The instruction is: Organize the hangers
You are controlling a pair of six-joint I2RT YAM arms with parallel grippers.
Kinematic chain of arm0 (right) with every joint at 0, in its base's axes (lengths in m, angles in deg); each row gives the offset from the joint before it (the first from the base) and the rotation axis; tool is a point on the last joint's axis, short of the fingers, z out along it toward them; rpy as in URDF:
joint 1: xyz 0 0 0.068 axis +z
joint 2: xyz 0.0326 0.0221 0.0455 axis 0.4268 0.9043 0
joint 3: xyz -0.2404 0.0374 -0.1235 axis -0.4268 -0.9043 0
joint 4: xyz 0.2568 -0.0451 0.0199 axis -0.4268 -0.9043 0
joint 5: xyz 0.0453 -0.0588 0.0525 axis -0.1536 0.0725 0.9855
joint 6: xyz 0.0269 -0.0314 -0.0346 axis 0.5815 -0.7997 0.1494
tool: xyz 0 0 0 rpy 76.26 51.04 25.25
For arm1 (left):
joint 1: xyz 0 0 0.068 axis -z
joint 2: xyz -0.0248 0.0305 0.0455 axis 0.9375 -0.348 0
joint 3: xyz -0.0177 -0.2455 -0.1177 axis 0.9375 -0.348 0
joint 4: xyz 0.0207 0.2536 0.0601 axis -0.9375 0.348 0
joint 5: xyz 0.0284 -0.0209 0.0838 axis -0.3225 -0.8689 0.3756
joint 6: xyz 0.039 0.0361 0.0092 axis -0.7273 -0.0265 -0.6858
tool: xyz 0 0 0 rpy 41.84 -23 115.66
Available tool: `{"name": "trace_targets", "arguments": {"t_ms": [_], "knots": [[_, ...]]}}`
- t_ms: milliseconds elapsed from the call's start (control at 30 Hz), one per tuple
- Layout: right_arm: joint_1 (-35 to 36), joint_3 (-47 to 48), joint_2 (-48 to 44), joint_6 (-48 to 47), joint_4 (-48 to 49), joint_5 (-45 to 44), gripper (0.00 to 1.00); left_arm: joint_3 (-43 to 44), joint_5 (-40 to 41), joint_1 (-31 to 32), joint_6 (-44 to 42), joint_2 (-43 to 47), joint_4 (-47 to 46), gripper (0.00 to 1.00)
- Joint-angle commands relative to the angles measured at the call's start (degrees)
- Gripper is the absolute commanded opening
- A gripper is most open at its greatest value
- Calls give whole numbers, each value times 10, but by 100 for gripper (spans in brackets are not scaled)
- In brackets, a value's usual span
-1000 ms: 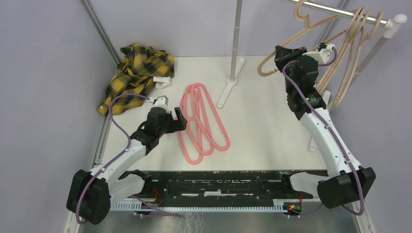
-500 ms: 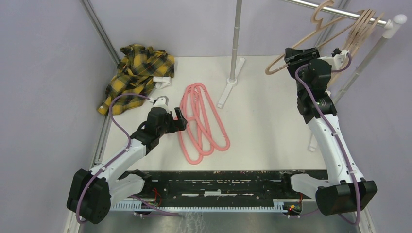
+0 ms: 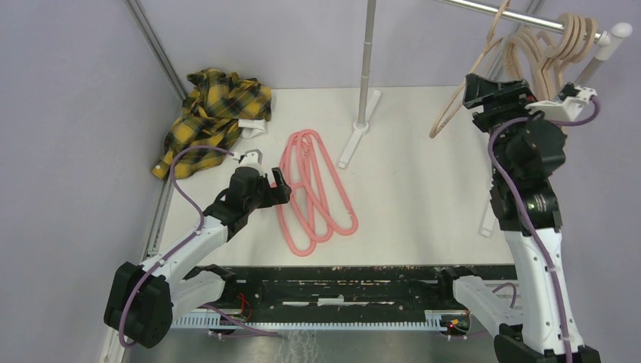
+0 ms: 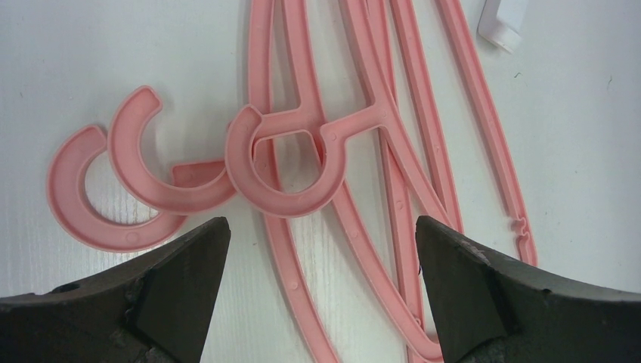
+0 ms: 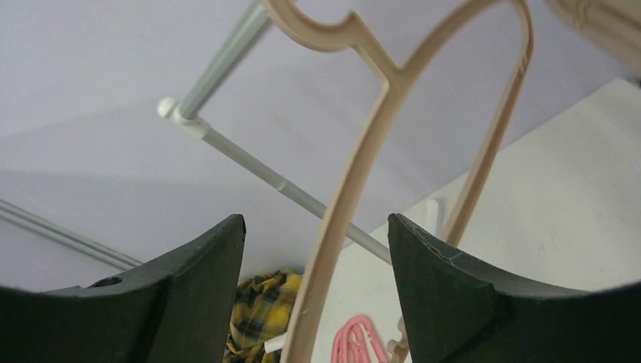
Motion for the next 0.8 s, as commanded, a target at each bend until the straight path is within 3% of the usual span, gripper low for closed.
{"name": "trace_targets", "arguments": {"t_ms": [0,100,200,333,433,500,667,767], "knots": [[-2,38,-42,-76,16,20,77,7,0,0,18,-6,-30,99],[-2,35,-46,-102,39,54,77,9,2,0,17,-8,-30,99],[-2,56,-7,-115,63,173,76,11,2,1,17,-11,-28,99],[32,152,104,-137,-1,321,66,11,8,1,17,-13,-25,99],[170,214,185,-253,-105,270,65,12,13,1,17,-17,-24,99],[223,216,232,-276,-125,263,64,14,15,1,17,-19,-22,99],[337,153,316,-318,-144,222,60,19,28,1,13,-12,-9,99],[371,98,357,-322,-142,215,56,17,32,0,13,-10,-10,99]]}}
